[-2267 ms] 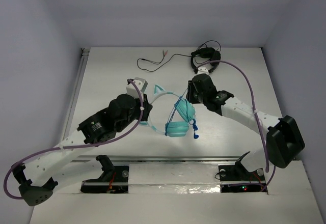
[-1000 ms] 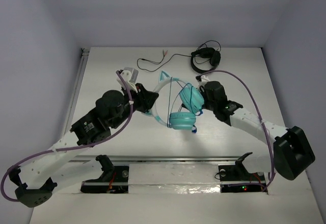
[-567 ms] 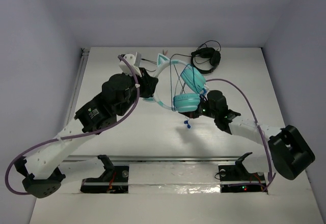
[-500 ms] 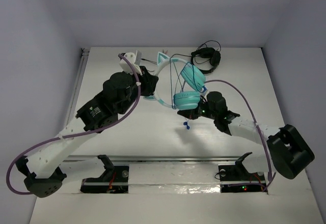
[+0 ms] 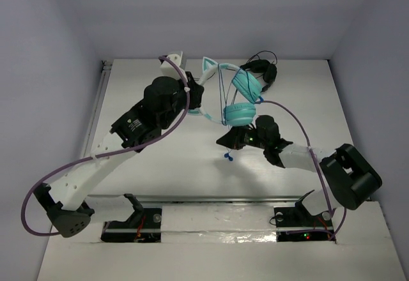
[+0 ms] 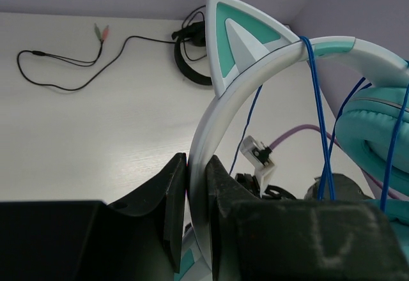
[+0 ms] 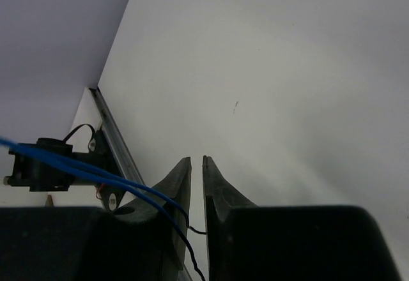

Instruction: Wrap the headphones

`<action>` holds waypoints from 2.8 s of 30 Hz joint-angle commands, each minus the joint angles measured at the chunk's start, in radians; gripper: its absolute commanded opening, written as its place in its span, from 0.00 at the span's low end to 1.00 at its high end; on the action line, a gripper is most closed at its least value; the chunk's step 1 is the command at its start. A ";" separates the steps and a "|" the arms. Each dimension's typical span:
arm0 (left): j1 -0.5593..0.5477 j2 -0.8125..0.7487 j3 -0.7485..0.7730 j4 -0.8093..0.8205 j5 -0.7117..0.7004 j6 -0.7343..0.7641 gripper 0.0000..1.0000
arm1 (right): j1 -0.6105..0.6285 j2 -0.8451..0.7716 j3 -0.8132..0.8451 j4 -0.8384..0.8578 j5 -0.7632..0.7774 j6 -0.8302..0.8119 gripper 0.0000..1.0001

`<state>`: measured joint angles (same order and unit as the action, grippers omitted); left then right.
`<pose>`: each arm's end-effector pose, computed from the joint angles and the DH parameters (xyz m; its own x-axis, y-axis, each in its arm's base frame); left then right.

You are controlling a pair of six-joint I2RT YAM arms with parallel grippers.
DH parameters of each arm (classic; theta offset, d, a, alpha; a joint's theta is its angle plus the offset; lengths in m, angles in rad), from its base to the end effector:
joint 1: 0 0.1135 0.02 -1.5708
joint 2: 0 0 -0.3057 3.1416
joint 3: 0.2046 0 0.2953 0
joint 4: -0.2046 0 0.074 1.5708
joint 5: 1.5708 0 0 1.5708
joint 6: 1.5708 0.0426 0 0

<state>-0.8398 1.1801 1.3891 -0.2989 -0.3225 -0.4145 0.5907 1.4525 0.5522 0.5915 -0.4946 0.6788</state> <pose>0.2023 -0.2053 0.5046 -0.2544 -0.2885 -0.9231 0.4293 0.8216 -0.3751 0.2519 0.1932 0.1939 -0.7401 0.1691 -0.6509 -0.5154 0.4792 0.7104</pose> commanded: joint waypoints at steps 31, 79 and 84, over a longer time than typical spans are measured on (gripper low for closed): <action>0.186 0.273 -0.344 0.417 -0.228 -0.082 0.00 | 0.251 -0.317 0.040 -0.277 0.250 0.170 0.00; -0.104 0.168 -0.555 0.257 -0.230 -0.267 0.00 | -0.114 0.177 0.494 -0.213 0.381 0.495 0.59; -0.104 0.161 -0.556 0.260 -0.234 -0.264 0.00 | -0.114 0.149 0.468 -0.196 0.375 0.443 0.58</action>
<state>-0.9409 1.3952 0.8009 -0.0952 -0.5495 -0.6598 0.4725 1.6264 1.0016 0.3260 -0.1017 1.1629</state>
